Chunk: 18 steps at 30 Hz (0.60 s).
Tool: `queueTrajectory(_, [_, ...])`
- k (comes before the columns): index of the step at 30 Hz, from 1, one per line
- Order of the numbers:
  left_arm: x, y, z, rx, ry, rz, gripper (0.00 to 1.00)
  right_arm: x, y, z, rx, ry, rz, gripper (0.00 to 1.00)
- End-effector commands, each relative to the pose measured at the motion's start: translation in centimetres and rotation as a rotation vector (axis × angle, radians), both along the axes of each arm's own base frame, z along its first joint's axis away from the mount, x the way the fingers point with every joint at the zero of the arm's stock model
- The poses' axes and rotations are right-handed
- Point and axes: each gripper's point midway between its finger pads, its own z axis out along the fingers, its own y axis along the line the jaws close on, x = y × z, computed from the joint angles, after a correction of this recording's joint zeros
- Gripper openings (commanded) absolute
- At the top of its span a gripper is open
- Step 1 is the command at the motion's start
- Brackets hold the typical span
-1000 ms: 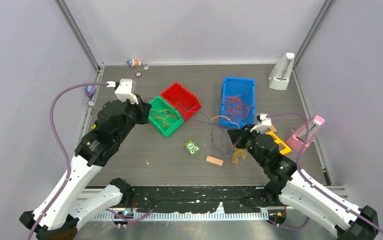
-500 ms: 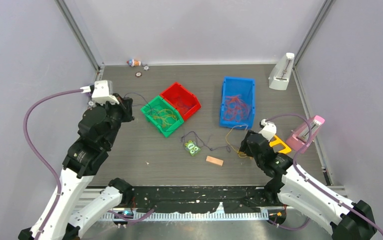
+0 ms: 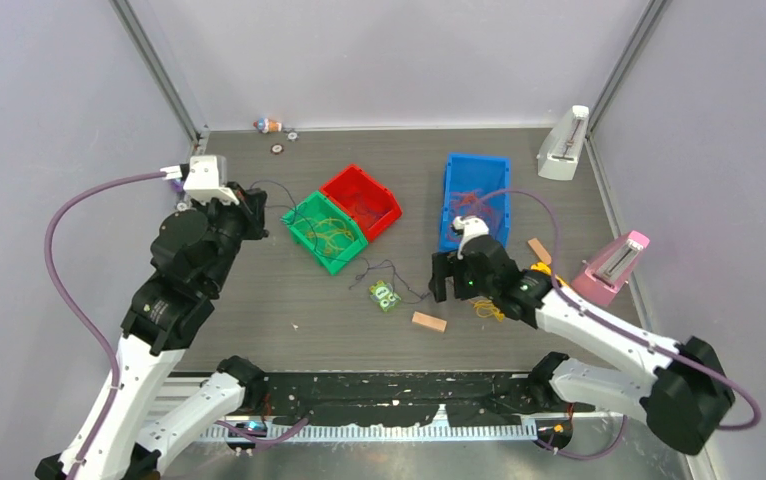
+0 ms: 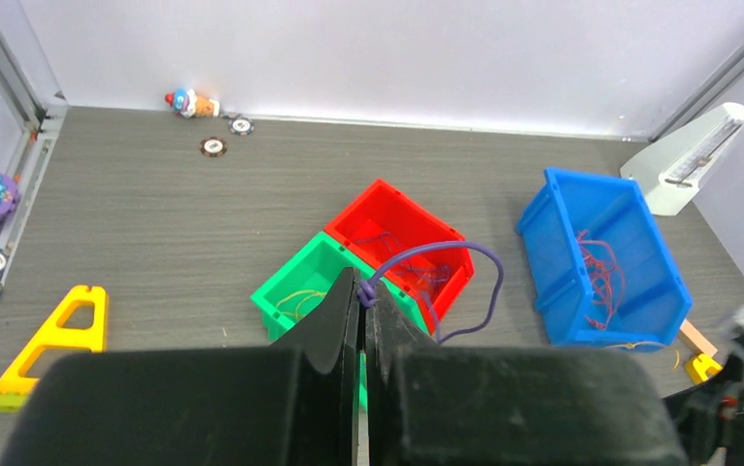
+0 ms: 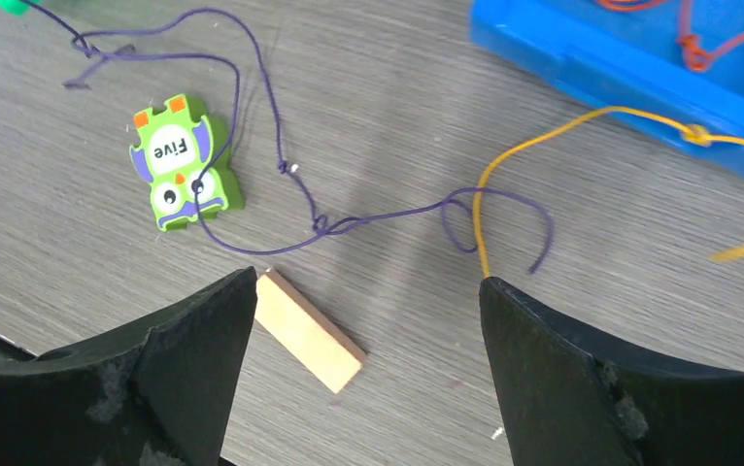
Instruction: Untangle the cables
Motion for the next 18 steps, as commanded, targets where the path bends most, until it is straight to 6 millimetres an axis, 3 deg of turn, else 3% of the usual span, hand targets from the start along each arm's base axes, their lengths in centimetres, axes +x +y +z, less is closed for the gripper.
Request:
queueTrajectory(1, [-0.5,0.5,4.1,-0.008,-0.104,0.0,0.0,0.8,2.6,0.5,-0.061,-0.015,0.096,0.86])
queueTrajectory(2, [-0.5,0.6,4.3,-0.006,-0.108,0.002,0.0,0.9,2.7,-0.3,-0.084,0.006,0.097,0.78])
queueTrajectory(4, [-0.7,0.7,4.4,-0.005,-0.111,0.004,0.0,1.1,3.0,-1.1,-0.114,0.025,0.098,0.74])
queueTrajectory(8, [-0.9,0.7,4.4,-0.005,-0.113,-0.001,0.0,1.2,3.0,-2.9,-0.135,0.067,0.058,0.86])
queueTrajectory(15, [-0.9,-0.3,3.4,-0.031,-0.098,-0.05,0.0,0.8,4.2,-4.9,0.08,0.185,-0.196,0.89])
queueTrajectory(18, [-0.9,-0.4,3.0,-0.029,-0.092,-0.052,0.0,1.6,3.3,-5.3,0.139,0.175,-0.355,0.88])
